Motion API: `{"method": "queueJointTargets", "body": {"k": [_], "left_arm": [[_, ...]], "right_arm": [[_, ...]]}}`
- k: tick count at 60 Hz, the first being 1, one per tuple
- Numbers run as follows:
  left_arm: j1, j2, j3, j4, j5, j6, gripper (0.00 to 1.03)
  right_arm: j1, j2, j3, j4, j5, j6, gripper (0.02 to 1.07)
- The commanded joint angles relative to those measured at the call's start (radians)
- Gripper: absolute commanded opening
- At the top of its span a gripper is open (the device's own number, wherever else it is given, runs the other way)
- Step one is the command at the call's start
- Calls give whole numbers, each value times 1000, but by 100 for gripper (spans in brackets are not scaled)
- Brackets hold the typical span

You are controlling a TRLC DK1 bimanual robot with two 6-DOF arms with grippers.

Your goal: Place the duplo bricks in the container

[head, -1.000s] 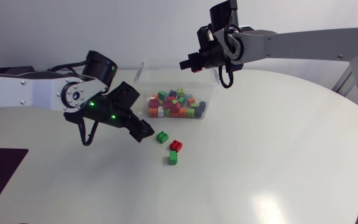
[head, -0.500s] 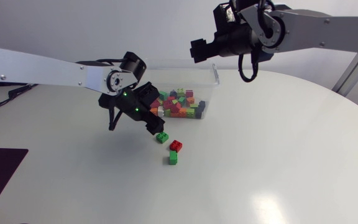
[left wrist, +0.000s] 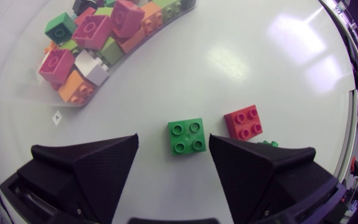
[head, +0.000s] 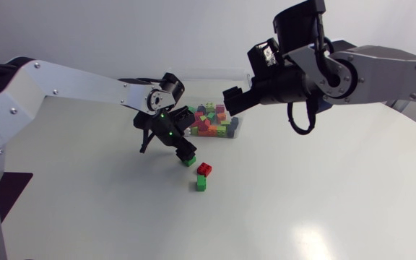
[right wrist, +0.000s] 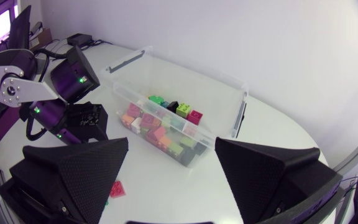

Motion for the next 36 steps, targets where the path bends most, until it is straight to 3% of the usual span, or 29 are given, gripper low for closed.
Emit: {"method": "queueJointTargets", "body": {"k": [1, 14, 26, 32, 36], "left_arm": [[-14, 35, 20, -13, -3, 29, 74], [-23, 62, 21, -13, -3, 27, 73], [-22, 79, 25, -11, 0, 23, 47], [-22, 94, 18, -1, 14, 9, 27], [-19, 94, 8, 13, 37, 9, 25]], "right_arm": [[17, -16, -42, -11, 0, -13, 103], [45, -32, -95, -13, 2, -13, 103], [68, -57, -153, -16, -10, -36, 103], [69, -40, -180, -16, -93, -50, 103], [69, -3, -179, -26, -133, -67, 103]]}}
